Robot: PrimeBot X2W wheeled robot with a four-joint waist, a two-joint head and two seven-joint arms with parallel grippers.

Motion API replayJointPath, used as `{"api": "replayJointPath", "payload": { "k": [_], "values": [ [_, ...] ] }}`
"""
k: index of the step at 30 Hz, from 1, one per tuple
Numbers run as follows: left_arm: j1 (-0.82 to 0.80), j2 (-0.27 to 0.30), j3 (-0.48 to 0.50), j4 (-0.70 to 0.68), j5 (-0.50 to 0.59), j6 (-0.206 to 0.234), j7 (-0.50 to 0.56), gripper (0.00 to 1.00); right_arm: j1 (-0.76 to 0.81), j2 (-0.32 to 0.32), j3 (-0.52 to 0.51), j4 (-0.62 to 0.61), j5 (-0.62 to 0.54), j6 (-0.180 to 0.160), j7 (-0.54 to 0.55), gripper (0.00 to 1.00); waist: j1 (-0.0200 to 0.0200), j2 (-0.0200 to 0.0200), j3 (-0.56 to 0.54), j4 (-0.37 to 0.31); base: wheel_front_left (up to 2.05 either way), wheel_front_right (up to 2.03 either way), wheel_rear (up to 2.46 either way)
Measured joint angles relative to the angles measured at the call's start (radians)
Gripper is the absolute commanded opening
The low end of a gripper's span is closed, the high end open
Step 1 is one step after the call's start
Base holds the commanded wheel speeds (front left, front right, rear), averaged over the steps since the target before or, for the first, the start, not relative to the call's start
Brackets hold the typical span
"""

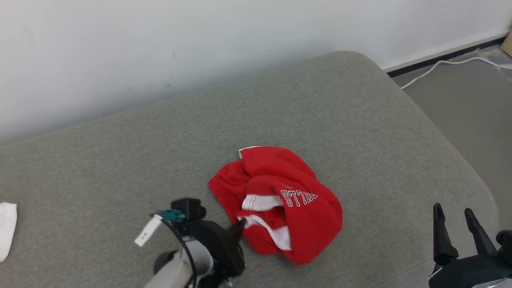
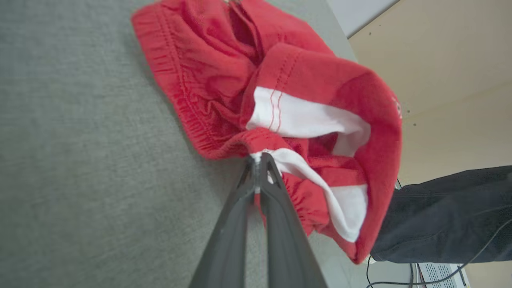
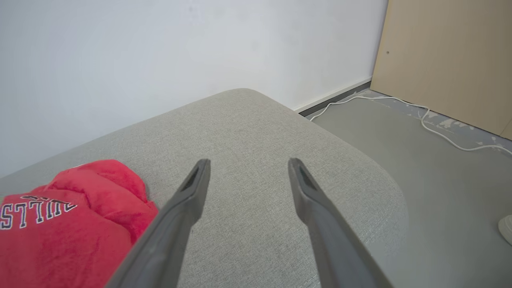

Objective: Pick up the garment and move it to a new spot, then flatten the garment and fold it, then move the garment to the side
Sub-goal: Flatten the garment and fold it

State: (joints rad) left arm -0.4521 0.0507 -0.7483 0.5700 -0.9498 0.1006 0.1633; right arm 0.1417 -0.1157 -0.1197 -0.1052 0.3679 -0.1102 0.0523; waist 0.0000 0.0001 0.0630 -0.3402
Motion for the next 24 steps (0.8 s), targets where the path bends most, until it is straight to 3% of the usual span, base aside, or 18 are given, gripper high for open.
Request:
{"api": "replayJointPath", "payload": {
  "k": [15, 24],
  "values": [
    [-0.034, 0.104, 0.160, -0.089, 0.080, 0.023, -0.232, 0.00, 0.018, 0.013, 0.001, 0.009, 0.000, -0.004, -0.008, 1.00, 0.0000, -0.0001, -0.055, 0.109, 0.00, 0.00, 0.00],
    [-0.034, 0.145, 0.261, -0.098, 0.207, 0.024, -0.386, 0.00, 0.022, 0.016, 0.023, 0.019, -0.008, -0.004, -0.007, 1.00, -0.0001, -0.0001, -0.104, 0.143, 0.00, 0.00, 0.00]
  ]
}}
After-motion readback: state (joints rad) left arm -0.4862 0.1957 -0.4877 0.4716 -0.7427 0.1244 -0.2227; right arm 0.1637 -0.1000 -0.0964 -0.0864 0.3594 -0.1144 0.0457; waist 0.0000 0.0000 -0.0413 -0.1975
